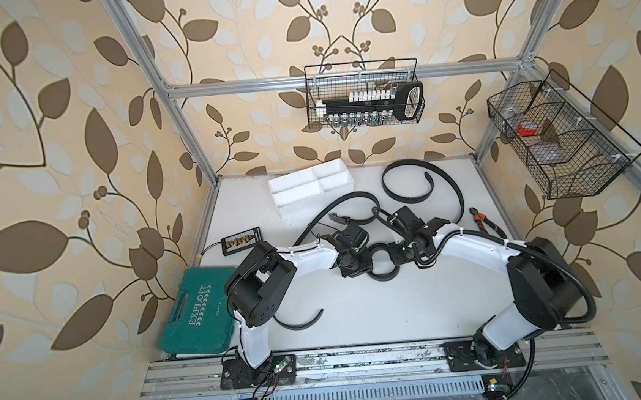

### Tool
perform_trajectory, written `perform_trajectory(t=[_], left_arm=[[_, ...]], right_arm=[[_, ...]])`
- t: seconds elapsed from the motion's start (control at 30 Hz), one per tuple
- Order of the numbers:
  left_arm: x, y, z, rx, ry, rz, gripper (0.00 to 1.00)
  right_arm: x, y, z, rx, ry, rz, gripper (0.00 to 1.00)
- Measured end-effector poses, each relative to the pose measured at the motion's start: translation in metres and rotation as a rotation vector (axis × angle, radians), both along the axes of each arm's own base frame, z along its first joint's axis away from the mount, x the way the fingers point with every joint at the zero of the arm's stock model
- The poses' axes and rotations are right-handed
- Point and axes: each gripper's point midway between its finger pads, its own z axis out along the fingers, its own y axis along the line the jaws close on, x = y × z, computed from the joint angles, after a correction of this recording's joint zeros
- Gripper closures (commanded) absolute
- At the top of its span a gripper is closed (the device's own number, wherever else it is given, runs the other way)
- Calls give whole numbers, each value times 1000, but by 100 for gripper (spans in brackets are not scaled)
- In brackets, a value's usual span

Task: Place the belts into the storage roll
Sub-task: Roll the belt at the center of the board, then pick up the belt from the center of the board.

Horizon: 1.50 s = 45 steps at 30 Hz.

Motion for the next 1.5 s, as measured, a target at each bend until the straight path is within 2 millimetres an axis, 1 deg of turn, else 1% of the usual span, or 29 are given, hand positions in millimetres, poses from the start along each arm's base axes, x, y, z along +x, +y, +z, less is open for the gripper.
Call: perform_trajectory(t=[0.1,0.17,0.2,0.27,0.3,0.37,0.43,0.6,0.67,0.73,0.8,0.93,1.03,1.2,1.3,1.4,1.5], left_arm=[[-2,1,0,16,1,-44,100],[-5,3,0,29,12,-71,100],[-5,5,1,35,19,-80,100],[-6,9,1,48,39,-107,100],[-7,10,2,57,56,-126,100],[-6,14,4,70,97,-165,100],[-2,21,8,82,135,-200,100],[3,51,25,118,237,-251,100],[4,60,34,122,269,-269,100],[4,66,42,124,284,-281,100],[1,71,48,128,302,-296,100],[-7,73,60,126,336,-323,100],[-10,75,65,129,348,-337,100],[-19,80,66,144,381,-351,100],[-20,81,67,147,390,-352,100],[-22,82,67,150,398,-352,100],[-23,82,67,150,400,-353,100]], right_arm=[[10,-4,43,87,-119,-14,33],[10,-2,62,126,-169,1,24],[9,0,68,141,-182,12,21],[6,4,72,155,-184,42,7],[3,6,73,151,-186,60,3],[-5,14,77,136,-202,108,2],[-19,28,89,118,-247,183,1],[-62,64,126,52,-427,410,1],[-80,77,131,3,-480,502,1],[-94,87,127,-72,-510,589,1],[-105,95,115,-172,-522,677,1],[-112,101,87,-381,-513,808,1],[-109,107,77,-519,-517,883,1],[-92,118,76,-694,-538,931,1],[-84,121,72,-772,-538,949,1],[-81,122,64,-828,-524,975,2],[-80,121,56,-873,-506,1005,7]])
